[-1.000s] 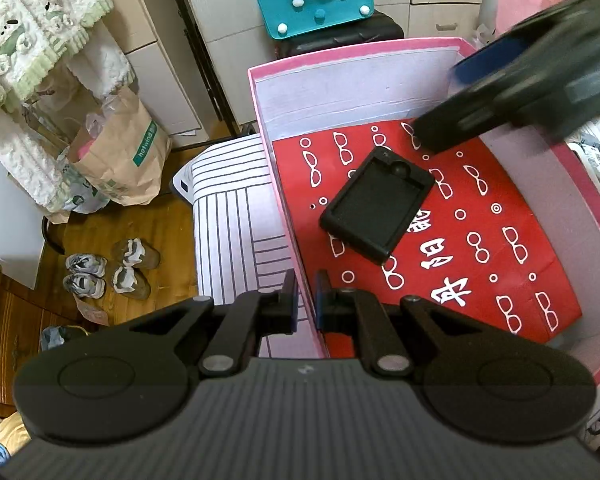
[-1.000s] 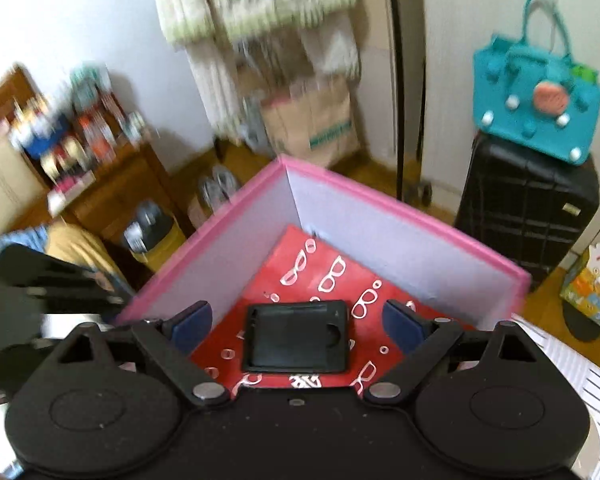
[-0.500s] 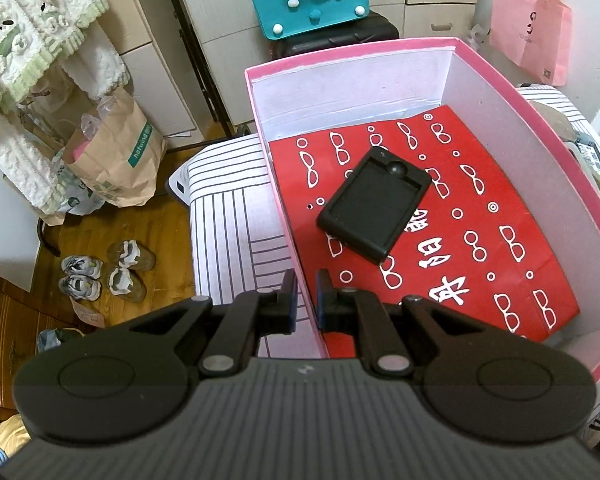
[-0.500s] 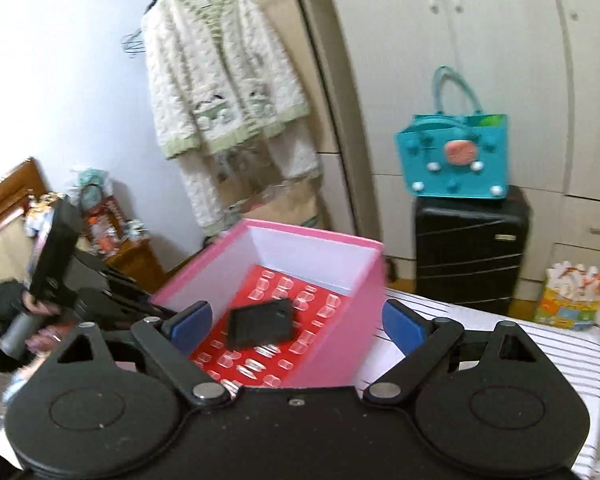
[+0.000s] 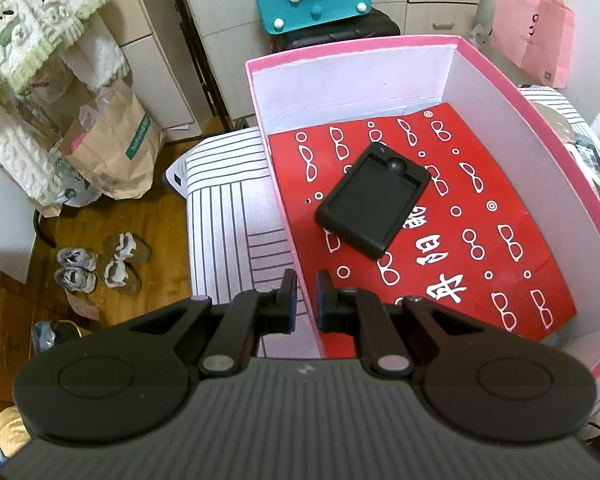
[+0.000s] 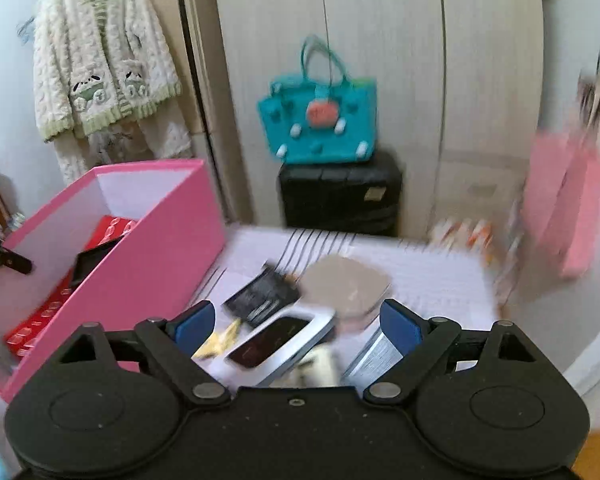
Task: Organize rigid objects
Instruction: 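Grasp the white pocket router with the right gripper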
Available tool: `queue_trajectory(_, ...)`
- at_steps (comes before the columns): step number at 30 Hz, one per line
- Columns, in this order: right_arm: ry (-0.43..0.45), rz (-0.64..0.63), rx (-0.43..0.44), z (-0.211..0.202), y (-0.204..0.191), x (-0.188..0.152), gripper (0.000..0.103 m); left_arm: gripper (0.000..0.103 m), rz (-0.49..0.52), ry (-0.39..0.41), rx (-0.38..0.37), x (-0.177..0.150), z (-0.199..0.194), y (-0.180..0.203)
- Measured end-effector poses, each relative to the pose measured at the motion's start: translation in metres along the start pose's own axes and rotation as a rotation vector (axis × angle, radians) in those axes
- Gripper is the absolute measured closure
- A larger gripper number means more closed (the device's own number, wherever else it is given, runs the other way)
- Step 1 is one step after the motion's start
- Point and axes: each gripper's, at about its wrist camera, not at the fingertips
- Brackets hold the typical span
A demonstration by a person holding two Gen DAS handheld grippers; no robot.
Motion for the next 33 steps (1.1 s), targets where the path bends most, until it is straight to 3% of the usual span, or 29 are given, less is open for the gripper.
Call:
queue_trajectory(6,-0.087,0.016,0.014,0.03,-0.007,-0.015,0.015,0.094,-0.027,0.001,-0.003,0.0,0.002,-0.001)
queue_trajectory(14,-0.138,-0.099,-0.09,0.065,-0.027,-0.009,0.012,0.094,-0.037,0.012,-0.006,-0.003,0.002,-0.002)
queue_trajectory(17,-0.188,-0.164,-0.116,0.076,-0.034,-0.012,0.005,0.094,-0.039,0.016,-0.012,-0.004,0.001,-0.003)
queue_trajectory(19,-0.235,-0.171,-0.133,0.086,-0.034,-0.015,0.005,0.094,-0.039,0.019,-0.012,-0.004,0.001,-0.003)
queue_trajectory(21,-0.224,-0.148,-0.116,0.086,-0.031,-0.016,0.005,0.094,-0.043,0.023,-0.011,-0.005,0.001,-0.003)
queue_trajectory(28,-0.206,-0.038,-0.058,0.073,-0.012,-0.003,0.033,0.094,-0.059,0.029,-0.015,-0.005,0.0,-0.005)
queue_trajectory(30,-0.188,-0.021,-0.056,0.069,-0.012,0.001,0.046,0.094,-0.062,0.029,-0.017,-0.005,0.0,-0.005)
queue_trajectory(32,-0.149,-0.009,-0.037,0.061,-0.012,0.007,0.073,0.094,-0.064,0.027,-0.023,-0.005,0.0,-0.006)
queue_trajectory(33,-0.158,0.01,0.001,0.06,-0.012,0.01,0.079,0.094,-0.065,0.027,-0.026,-0.005,0.0,-0.006)
Point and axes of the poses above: each gripper's, at about its wrist camera, not at the fingertips, and z roughly the way its jaws point, y to its right, x to its top, and after that the axes turned 11 degrees about z, right-handed
